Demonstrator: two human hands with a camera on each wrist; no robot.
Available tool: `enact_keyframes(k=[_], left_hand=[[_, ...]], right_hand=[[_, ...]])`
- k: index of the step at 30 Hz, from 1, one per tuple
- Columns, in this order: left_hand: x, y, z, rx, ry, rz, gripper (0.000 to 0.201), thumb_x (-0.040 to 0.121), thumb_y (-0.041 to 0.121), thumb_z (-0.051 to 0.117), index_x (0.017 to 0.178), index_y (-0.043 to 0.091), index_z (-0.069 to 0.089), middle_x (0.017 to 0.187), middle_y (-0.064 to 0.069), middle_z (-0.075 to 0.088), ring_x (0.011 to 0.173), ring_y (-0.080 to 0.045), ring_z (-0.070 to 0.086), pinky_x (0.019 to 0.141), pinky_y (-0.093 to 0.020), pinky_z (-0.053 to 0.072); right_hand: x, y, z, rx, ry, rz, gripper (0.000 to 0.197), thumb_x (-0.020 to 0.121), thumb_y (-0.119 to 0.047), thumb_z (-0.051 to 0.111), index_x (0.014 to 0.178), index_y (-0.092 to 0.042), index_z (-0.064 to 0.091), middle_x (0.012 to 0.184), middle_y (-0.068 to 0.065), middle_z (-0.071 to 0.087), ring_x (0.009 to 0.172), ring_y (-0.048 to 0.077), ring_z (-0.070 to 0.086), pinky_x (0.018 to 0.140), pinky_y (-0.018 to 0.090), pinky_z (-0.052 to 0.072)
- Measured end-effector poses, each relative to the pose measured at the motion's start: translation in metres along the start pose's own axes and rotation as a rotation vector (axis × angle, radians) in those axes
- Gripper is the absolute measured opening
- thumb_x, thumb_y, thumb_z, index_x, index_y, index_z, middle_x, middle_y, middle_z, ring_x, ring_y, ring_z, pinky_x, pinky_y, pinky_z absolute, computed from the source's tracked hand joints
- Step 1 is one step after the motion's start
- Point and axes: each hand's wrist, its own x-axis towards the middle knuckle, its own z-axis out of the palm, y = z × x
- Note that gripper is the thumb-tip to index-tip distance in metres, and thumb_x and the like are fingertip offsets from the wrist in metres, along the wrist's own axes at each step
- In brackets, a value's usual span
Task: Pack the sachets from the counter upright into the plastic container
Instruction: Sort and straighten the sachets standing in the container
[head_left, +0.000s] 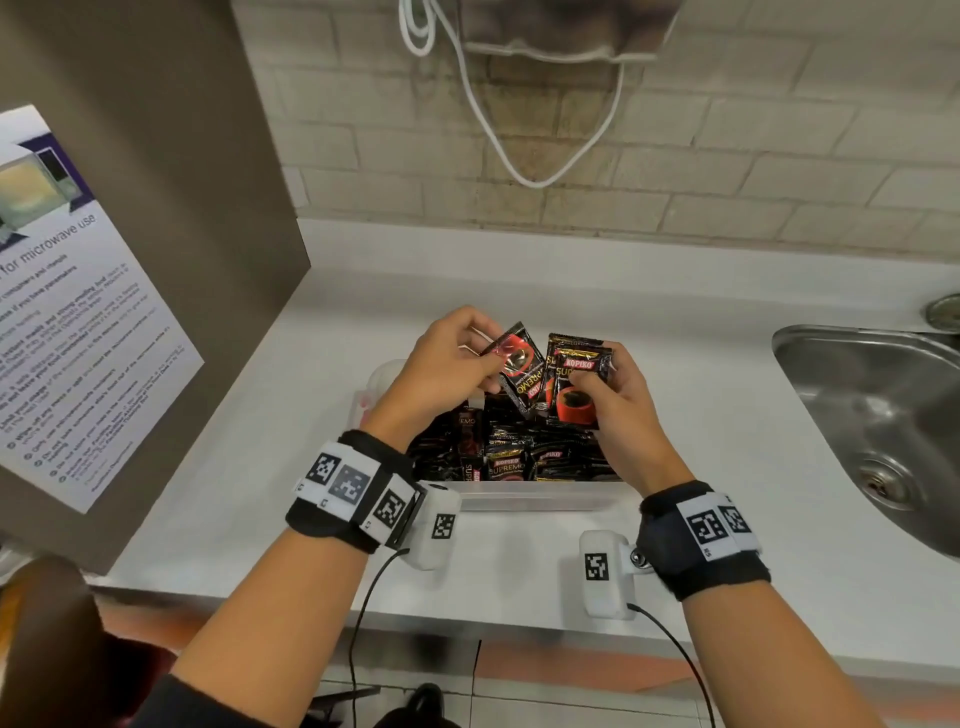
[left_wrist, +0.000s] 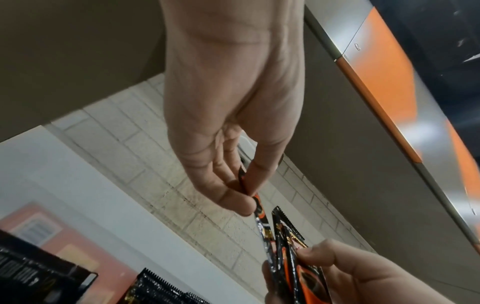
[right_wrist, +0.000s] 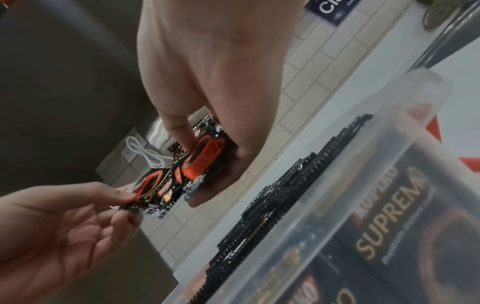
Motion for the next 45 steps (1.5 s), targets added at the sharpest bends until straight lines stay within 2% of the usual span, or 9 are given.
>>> enact_keyframes(k=[7,11,16,21,26,35,40,42,45], left_hand=[[-0.006,-0.008,-0.001,0.01,-0.092,-0.029,0.06,0.089,-0.007,0.062,0.126,0.038,0.049,0.107,-0.015,0.056,0.076,-0.023,0.076,0.083,-0.042,0.061],[-0.008,-0.005,0.001,0.349,-0.195,0.082,0.038,0.087,0.009,0.068,0.115,0.035,0.064,0.11,0.006,0.058,0.099,-0.015,0.065,0.089,-0.035,0.054],[-0.005,-0.001,0.015,0.709,-0.164,0.19,0.025,0.091,0.037,0.07,0.114,0.027,0.069,0.104,0.01,0.057,0.111,-0.017,0.051,0.099,-0.04,0.036],[-0.008,-0.003,0.019,0.511,-0.161,0.157,0.022,0.091,0.024,0.074,0.113,0.024,0.071,0.087,0.004,0.064,0.081,-0.017,0.061,0.068,-0.026,0.043],[-0.014,-0.012,0.011,0.428,-0.213,0.142,0.029,0.089,0.018,0.074,0.1,0.043,0.064,0.095,0.003,0.06,0.078,-0.014,0.06,0.073,-0.027,0.048],[-0.023,-0.037,0.019,0.676,-0.268,0.071,0.028,0.088,0.005,0.068,0.097,0.023,0.049,0.105,0.008,0.039,0.089,-0.014,0.046,0.07,-0.022,0.039],[-0.021,-0.035,0.031,0.731,-0.28,0.029,0.029,0.089,0.003,0.064,0.094,0.021,0.042,0.114,-0.003,0.039,0.095,-0.029,0.056,0.075,-0.037,0.05],[-0.019,-0.033,0.033,0.714,-0.277,0.028,0.028,0.089,0.006,0.065,0.093,0.021,0.042,0.117,-0.004,0.038,0.11,-0.034,0.053,0.073,-0.032,0.042],[-0.018,-0.031,0.04,0.78,-0.271,-0.016,0.029,0.088,0.002,0.066,0.093,0.019,0.042,0.131,-0.015,0.038,0.099,-0.032,0.056,0.073,-0.033,0.048]], right_hand=[[0.0,0.001,-0.001,0.021,0.022,0.019,0.029,0.099,-0.004,0.056,0.124,-0.018,0.054,0.097,0.003,0.073,0.087,0.021,0.072,0.067,0.031,0.057],[-0.001,-0.006,-0.002,-0.086,-0.035,-0.042,0.033,0.097,-0.003,0.06,0.123,-0.022,0.057,0.095,0.006,0.073,0.078,0.021,0.07,0.062,0.032,0.059],[-0.001,-0.016,-0.002,-0.236,-0.136,-0.101,0.036,0.095,0.003,0.06,0.124,-0.019,0.061,0.09,0.003,0.074,0.076,0.017,0.069,0.067,0.033,0.06],[-0.004,-0.022,-0.001,-0.201,-0.119,-0.145,0.036,0.094,0.004,0.061,0.127,-0.012,0.06,0.1,0.008,0.075,0.084,0.021,0.072,0.068,0.031,0.06],[-0.005,-0.016,-0.002,-0.117,-0.003,-0.135,0.034,0.096,0.001,0.06,0.125,-0.017,0.059,0.097,0.002,0.075,0.08,0.019,0.071,0.067,0.03,0.059],[-0.011,0.012,-0.003,-0.058,0.111,-0.038,0.034,0.097,0.0,0.057,0.127,-0.014,0.053,0.112,0.016,0.07,0.097,0.033,0.072,0.077,0.041,0.062],[-0.013,0.023,-0.003,-0.103,0.144,-0.068,0.03,0.096,0.001,0.057,0.124,-0.01,0.052,0.104,0.006,0.071,0.087,0.015,0.073,0.07,0.031,0.061],[-0.014,0.026,-0.004,-0.125,0.168,-0.078,0.029,0.096,0.002,0.056,0.121,-0.012,0.052,0.105,0.007,0.07,0.09,0.017,0.072,0.074,0.036,0.061],[-0.017,0.03,-0.002,-0.152,0.198,-0.101,0.03,0.094,0.004,0.055,0.116,-0.016,0.053,0.107,0.01,0.069,0.097,0.025,0.069,0.084,0.048,0.059]])
